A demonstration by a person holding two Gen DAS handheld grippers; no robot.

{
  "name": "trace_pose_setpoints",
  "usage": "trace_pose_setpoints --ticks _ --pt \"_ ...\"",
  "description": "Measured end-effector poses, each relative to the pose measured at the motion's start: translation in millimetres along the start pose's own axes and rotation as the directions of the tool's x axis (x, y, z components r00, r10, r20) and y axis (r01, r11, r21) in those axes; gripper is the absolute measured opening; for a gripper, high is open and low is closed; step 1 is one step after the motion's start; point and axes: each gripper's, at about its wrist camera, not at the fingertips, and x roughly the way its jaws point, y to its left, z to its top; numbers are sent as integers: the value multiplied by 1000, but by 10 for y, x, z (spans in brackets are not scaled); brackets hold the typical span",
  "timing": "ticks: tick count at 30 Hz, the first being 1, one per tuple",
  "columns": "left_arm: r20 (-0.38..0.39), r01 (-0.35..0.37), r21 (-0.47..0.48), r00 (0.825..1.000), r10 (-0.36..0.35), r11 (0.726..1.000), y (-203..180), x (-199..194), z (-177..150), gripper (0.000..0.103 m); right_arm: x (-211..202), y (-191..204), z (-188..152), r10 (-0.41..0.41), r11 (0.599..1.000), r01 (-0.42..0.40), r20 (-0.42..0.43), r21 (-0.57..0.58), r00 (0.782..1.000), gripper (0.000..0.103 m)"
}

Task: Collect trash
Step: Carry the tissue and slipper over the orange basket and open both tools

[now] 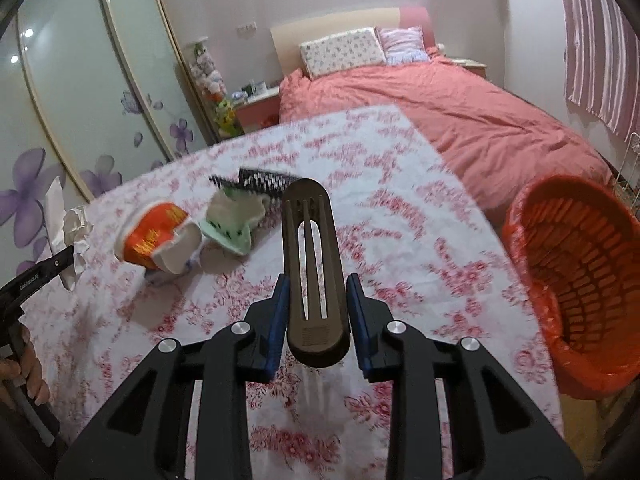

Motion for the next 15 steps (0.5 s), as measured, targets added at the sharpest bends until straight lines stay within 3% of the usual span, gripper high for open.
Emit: trace_pose_setpoints --ticks 8,11,15 --pt "8 151 89 988 -153 984 -764 -239 10 17 -392 -304 69 -54 997 49 100 56 994 29" --pt "-8 224 124 974 -225 967 -1134 -265 -17 17 -533 -500 84 -94 992 81 137 94 986 29" --pt "-40 331 167 943 -329 929 -1660 -252 -82 17 -691 -843 99 -159 978 130 174 165 972 29"
